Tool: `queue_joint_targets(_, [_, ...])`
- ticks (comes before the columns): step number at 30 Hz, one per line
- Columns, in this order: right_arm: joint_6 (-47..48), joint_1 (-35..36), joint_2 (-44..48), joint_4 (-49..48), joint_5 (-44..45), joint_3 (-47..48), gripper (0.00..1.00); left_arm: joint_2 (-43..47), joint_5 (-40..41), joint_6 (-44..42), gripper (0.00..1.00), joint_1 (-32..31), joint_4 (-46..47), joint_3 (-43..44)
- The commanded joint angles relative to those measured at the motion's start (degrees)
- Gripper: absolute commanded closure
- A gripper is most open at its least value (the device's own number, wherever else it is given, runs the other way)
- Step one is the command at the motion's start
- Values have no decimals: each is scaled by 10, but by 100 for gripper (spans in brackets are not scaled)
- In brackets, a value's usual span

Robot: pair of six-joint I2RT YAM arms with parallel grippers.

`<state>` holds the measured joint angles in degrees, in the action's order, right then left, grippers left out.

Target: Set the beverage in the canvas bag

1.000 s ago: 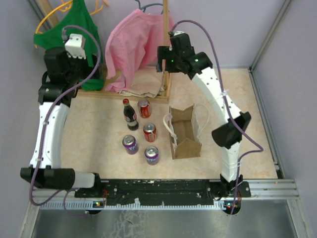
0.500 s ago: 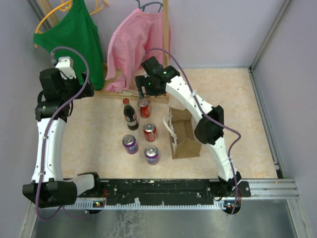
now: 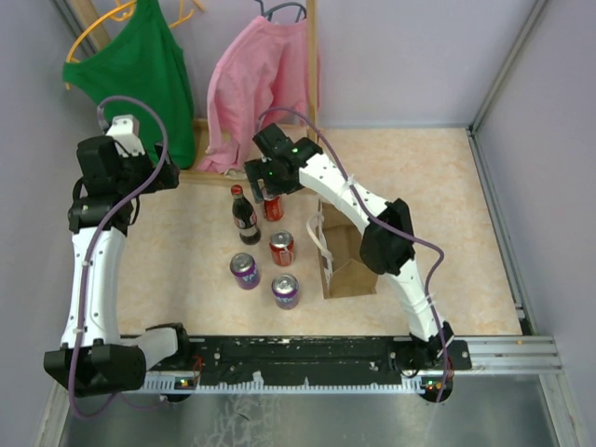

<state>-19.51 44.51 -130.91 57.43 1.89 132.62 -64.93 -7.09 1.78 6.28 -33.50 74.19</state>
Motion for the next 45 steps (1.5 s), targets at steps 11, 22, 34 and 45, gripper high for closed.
queue_joint_targets(11, [19,3,-48,-58,27,9,12,0,-19,11,3,7,4,-4])
queue_joint_targets(22, [22,4,-56,-91,55,-16,18,-4,-30,15,3,9,1,-9])
queue_joint_targets(34, [22,4,-31,-120,48,-40,86,-12,-45,20,3,9,4,-6])
queue_joint_targets(45, [28,2,93,-120,110,-28,100,-20,-52,19,3,10,9,-2])
